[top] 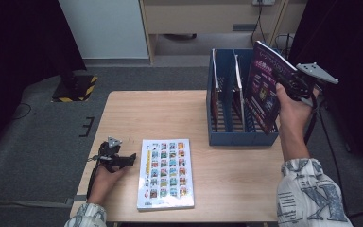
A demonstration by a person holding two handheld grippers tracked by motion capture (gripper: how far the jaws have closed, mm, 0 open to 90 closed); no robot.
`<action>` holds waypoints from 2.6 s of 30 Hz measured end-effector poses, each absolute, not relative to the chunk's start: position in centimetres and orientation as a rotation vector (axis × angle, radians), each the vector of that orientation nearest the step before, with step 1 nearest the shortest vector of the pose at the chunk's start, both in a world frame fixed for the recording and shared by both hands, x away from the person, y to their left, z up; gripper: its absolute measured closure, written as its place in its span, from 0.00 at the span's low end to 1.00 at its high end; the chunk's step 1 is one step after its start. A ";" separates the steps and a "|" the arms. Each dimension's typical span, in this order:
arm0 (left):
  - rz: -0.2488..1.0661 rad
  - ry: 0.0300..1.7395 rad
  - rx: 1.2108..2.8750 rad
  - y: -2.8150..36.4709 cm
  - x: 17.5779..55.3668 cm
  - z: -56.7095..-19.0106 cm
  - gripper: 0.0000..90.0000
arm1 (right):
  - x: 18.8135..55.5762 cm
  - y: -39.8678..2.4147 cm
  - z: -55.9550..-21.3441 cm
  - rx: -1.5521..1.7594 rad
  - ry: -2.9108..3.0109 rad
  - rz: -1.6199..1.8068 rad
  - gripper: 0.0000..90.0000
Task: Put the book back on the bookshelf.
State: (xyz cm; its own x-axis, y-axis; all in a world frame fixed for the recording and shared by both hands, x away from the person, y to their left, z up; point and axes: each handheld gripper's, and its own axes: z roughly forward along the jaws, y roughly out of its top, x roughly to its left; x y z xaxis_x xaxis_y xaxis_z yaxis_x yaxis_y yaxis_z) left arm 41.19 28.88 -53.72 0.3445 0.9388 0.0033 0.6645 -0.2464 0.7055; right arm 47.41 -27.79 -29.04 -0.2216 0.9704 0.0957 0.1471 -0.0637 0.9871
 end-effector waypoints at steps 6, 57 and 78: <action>0.581 1.398 1.998 28.9 41.2 -53.7 0.02 | 48.1 -27.5 -29.1 1.263 1.426 1.363 0.93; 0.586 1.409 1.990 28.8 41.2 -53.7 0.02 | 53.4 -24.4 -33.2 1.292 1.368 1.370 0.92; 0.588 1.411 1.996 28.8 41.3 -53.7 0.02 | 53.6 -24.1 -35.9 1.310 1.390 1.372 0.91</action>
